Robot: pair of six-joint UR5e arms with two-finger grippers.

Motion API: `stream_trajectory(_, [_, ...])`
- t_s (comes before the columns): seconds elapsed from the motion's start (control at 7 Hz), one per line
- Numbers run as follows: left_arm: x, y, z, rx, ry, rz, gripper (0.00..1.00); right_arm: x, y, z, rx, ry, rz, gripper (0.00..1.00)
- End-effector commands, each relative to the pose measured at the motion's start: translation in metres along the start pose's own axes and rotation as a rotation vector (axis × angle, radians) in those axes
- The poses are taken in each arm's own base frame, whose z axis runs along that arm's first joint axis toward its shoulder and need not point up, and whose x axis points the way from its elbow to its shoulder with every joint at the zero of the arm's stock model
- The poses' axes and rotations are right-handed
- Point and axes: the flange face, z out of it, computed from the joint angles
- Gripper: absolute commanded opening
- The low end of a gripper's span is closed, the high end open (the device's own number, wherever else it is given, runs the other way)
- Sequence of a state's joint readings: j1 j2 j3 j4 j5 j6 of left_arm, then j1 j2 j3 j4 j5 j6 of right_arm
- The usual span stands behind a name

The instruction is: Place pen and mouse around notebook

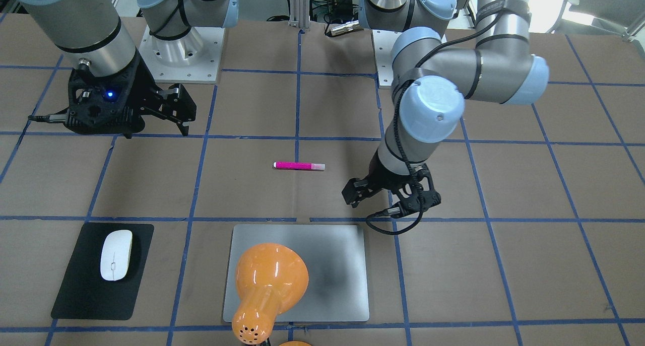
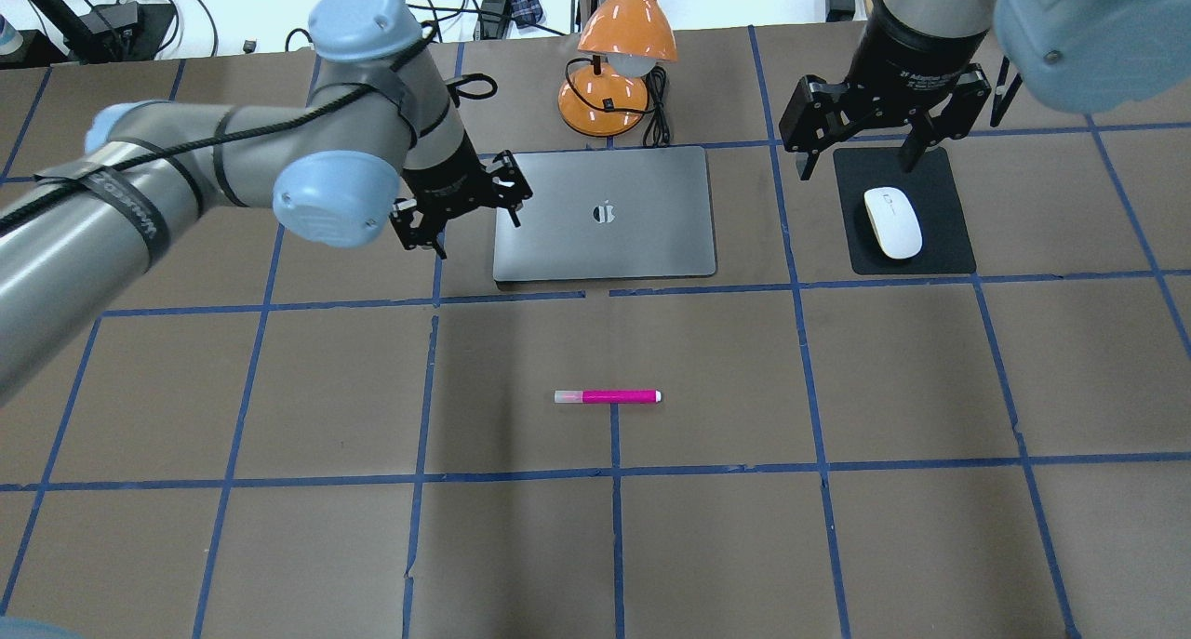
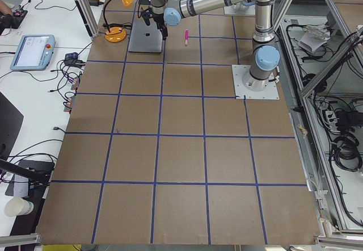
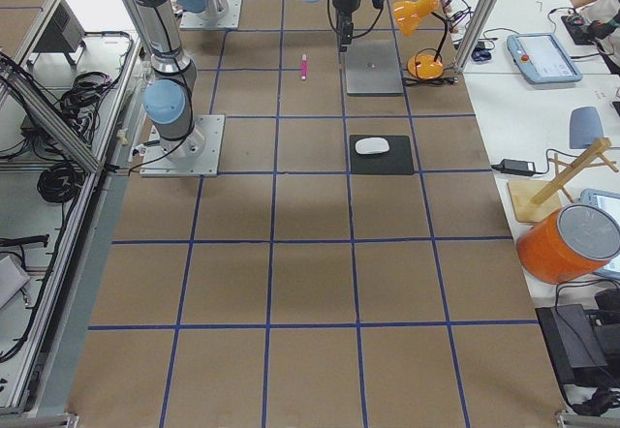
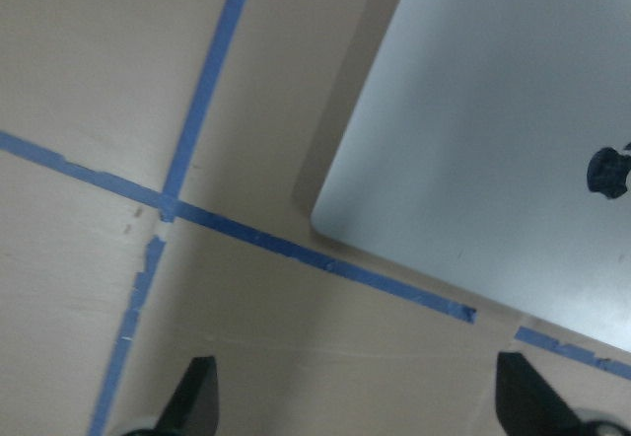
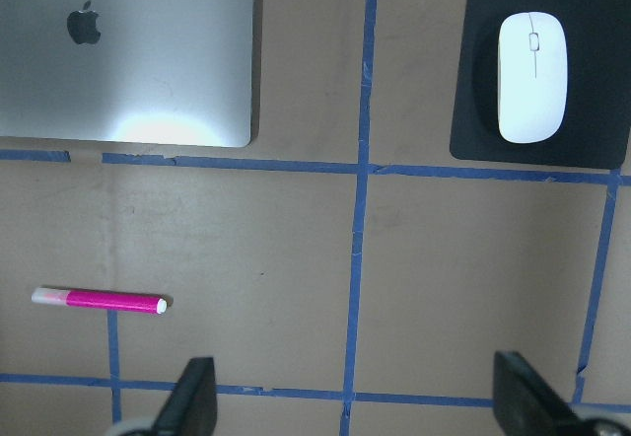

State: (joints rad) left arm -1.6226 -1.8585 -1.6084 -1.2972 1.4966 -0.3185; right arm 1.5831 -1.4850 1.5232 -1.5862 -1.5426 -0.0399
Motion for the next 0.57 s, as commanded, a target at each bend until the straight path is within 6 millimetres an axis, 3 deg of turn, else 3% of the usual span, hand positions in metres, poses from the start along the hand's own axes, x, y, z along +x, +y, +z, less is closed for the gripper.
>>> stream_trajectory(0.0, [-0.076, -0.027, -0.065, -0.034, -0.054, 0.203, 1.0, 0.0, 0.0, -0.001, 0.001, -0.001, -0.002, 1.0])
stream_trajectory(0.14, [-0.093, -0.023, -0.079, -0.02, -0.126, 0.25, 1.0, 0.001, 0.0, 0.001, -0.001, 0.01, -0.011, 1.0])
stream_trajectory(0.43, [-0.094, 0.015, -0.124, 0.001, -0.126, 0.263, 1.0, 0.0, 0.0, 0.0, 0.001, 0.001, 0.0, 1.0])
